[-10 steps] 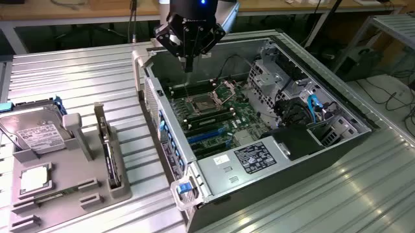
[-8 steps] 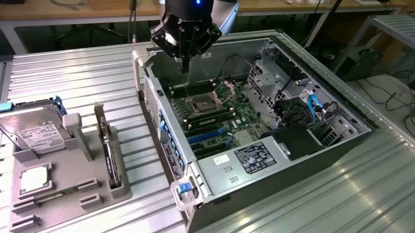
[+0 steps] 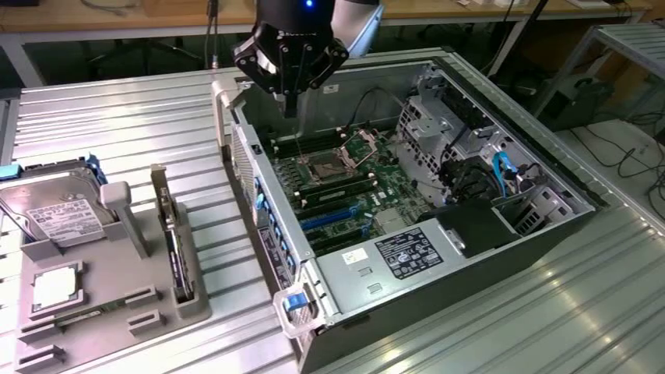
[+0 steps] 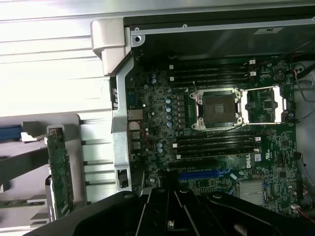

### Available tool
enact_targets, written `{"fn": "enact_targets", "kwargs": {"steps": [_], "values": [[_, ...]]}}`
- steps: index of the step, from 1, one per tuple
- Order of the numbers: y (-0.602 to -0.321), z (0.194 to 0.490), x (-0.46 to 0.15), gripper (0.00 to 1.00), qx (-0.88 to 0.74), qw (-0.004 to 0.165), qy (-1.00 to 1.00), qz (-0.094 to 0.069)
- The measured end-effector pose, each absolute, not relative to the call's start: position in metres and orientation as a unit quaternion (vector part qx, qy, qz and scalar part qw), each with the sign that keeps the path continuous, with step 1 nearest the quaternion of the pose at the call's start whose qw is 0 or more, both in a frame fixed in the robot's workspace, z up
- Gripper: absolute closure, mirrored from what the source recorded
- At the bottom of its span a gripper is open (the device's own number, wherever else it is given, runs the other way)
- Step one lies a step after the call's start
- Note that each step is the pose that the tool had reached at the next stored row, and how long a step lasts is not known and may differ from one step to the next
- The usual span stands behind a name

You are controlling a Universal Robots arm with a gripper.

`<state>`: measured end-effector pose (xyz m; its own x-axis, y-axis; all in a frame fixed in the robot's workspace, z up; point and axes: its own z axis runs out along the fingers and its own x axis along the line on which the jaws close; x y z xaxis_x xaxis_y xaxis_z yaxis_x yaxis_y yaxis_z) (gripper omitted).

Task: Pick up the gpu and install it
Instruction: 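Reach for the gpu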

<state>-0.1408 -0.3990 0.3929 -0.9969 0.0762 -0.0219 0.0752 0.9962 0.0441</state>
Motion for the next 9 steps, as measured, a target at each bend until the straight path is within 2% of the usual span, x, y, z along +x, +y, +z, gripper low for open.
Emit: {"fn": "enact_targets", "kwargs": {"steps": [9], "values": [[-0.399,0.393,-0.16,0.89,0.038,0.011,0.999,0.022]]}}
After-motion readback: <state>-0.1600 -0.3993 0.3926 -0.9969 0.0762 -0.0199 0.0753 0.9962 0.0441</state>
